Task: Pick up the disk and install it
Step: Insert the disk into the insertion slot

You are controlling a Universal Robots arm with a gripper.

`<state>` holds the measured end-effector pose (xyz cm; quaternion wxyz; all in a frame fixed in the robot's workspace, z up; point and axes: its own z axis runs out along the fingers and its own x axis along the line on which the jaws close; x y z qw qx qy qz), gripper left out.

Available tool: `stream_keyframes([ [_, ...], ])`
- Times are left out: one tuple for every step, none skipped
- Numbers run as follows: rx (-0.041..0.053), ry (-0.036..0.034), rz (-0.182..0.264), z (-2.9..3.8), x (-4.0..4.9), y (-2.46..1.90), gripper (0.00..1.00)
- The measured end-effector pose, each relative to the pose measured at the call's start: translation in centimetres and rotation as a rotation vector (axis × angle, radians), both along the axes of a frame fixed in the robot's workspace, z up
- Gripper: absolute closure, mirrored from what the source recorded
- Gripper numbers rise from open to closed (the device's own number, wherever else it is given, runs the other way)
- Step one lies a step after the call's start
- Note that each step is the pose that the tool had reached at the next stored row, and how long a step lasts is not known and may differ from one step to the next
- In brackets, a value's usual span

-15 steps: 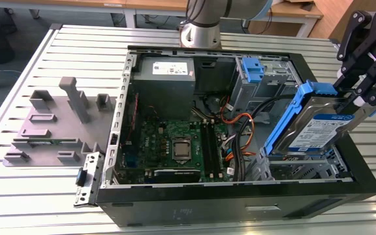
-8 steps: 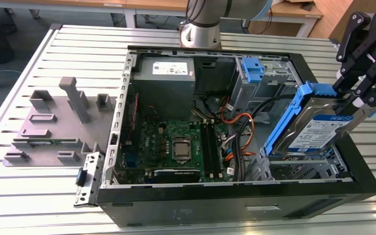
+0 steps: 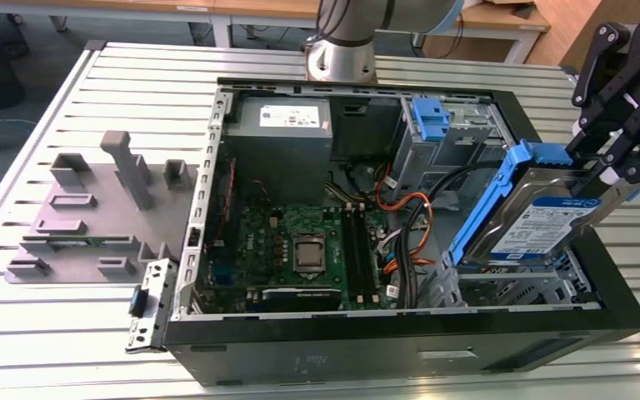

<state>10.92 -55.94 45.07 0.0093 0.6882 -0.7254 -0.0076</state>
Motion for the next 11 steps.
stream_keyframes([
  [-0.0001,0.0,0.0,0.0,0.0,0.0,0.65],
  [-0.0001,0.0,0.0,-0.01,0.0,0.0,0.65],
  [0.0001,0.0,0.0,-0.03,0.01,0.0,0.65],
  [0.0002,0.0,0.0,-0.05,0.01,0.0,0.65],
  [0.0003,0.0,0.0,-0.09,0.01,0.0,0.65],
  [0.0003,0.0,0.0,-0.14,0.01,0.0,0.65],
  [0.0001,0.0,0.0,-0.18,0.01,0.0,0.65],
  [0.0001,0.0,0.0,-0.21,0.01,0.0,0.65],
  [0.0,0.0,0.0,-0.21,0.01,-0.01,0.65],
  [-0.0002,0.0,0.0,-0.22,0.01,-0.01,0.65],
  [-0.0001,0.0,0.0,-0.24,0.01,-0.01,0.65],
])
